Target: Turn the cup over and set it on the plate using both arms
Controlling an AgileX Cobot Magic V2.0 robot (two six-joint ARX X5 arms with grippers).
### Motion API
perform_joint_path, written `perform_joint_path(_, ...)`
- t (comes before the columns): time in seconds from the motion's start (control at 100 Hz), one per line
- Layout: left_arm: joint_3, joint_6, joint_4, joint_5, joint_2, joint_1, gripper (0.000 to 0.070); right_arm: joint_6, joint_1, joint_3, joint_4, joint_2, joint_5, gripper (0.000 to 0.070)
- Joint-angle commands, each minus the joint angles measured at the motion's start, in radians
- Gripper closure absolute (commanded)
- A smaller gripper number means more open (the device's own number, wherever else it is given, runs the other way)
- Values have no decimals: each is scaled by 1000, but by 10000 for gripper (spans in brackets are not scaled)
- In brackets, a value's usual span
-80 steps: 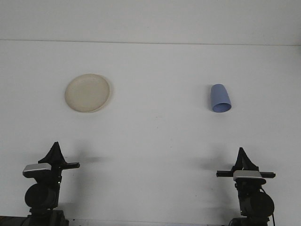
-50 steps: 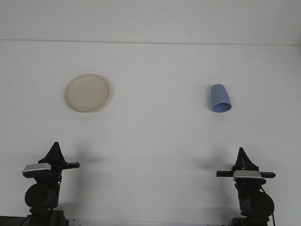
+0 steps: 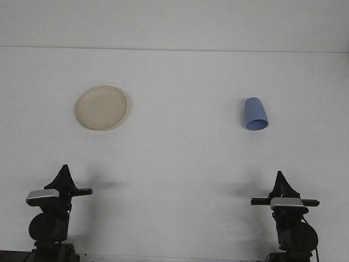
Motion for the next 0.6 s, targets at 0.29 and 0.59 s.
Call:
perform_joint_path(0.29, -19, -2, 11, -5, -2, 1, 685, 32, 0, -2, 96, 0, 0, 700)
perform_joint_path(0.59, -19, -2, 11, -5, -2, 1, 685, 282, 1, -2, 94, 0, 1, 700)
